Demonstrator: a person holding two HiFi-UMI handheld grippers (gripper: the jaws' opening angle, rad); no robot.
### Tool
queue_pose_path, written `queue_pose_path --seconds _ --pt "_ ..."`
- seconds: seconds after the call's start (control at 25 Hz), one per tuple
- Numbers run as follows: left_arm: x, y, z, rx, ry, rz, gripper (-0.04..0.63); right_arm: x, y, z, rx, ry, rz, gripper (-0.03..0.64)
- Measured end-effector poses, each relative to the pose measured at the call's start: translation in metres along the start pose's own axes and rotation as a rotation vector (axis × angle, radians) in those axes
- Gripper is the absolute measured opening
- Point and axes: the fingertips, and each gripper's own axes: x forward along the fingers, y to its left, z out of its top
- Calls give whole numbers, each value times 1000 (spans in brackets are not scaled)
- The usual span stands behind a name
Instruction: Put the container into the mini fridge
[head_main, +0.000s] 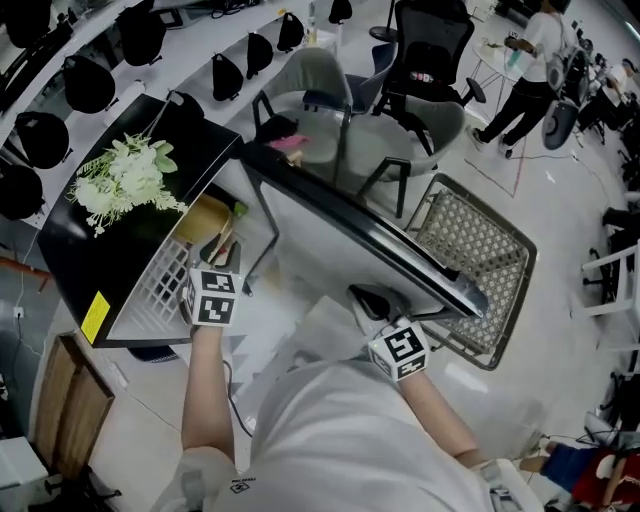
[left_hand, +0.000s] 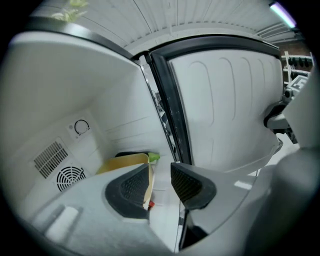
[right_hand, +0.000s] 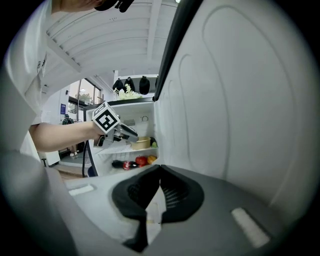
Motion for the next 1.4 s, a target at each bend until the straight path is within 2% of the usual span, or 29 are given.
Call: queue_pose_path --seconds 0.32,0.44,0.56,0.64,1.16,1.4 --pt "-43 -17 -28 -116 -20 32 37 9 25 10 -45 -14 131 3" --pt "-62 -28 -31 -176 -89 22 9 11 37 12 -61 -15 181 3" --pt "-83 -38 -32 -256 -173 28 9 13 50 14 -76 -12 233 3" --pt "-95 -45 -35 -295 -200 27 9 14 59 15 -87 -7 266 3" --pt "-152 -97 -67 -414 -226 51 8 19 102 21 -133 -4 433 3" --pt "-173 -108 -80 -449 -239 94 8 21 122 21 -156 4 500 3"
